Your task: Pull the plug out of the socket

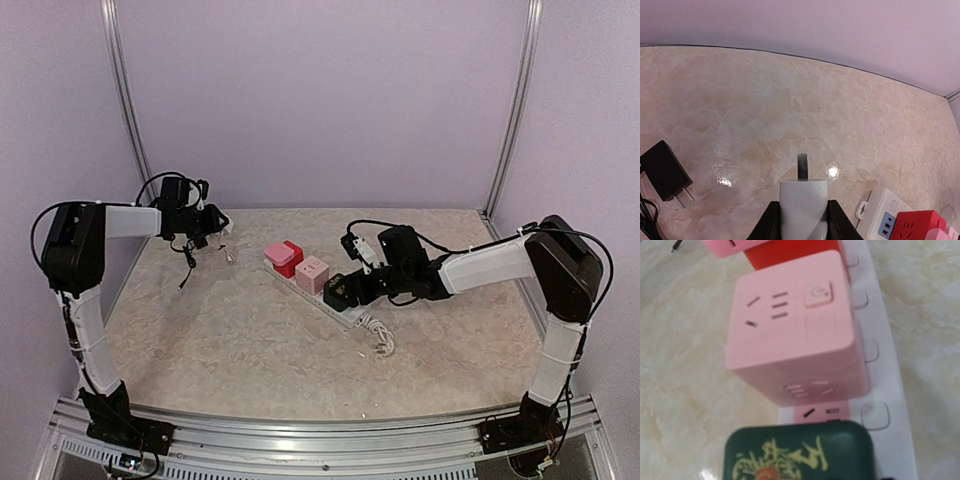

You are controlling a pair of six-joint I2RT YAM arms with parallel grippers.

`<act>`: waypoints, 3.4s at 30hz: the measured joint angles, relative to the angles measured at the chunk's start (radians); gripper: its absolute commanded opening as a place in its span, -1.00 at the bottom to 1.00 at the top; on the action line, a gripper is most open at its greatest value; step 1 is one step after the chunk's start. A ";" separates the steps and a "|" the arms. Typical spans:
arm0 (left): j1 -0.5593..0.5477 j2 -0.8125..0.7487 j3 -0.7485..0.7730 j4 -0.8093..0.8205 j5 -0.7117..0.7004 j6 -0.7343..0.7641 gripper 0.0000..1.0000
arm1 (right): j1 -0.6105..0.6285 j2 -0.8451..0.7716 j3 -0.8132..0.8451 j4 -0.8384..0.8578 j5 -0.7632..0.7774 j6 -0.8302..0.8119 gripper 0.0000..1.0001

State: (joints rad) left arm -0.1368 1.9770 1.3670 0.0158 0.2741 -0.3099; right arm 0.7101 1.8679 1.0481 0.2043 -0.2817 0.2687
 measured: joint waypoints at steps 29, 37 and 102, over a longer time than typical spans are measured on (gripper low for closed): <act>0.038 0.142 0.122 -0.111 0.089 -0.035 0.93 | -0.016 -0.023 -0.002 -0.042 0.014 -0.009 0.07; -0.127 -0.242 -0.193 0.019 0.123 -0.078 0.97 | -0.019 -0.083 -0.074 -0.040 0.024 -0.006 0.14; -0.427 -0.105 -0.157 0.166 0.234 -0.288 0.91 | 0.003 -0.096 -0.064 -0.047 -0.172 0.083 0.69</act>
State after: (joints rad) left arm -0.5636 1.8717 1.2102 0.1818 0.5083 -0.5976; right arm 0.7136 1.7718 0.9840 0.1570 -0.4538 0.3519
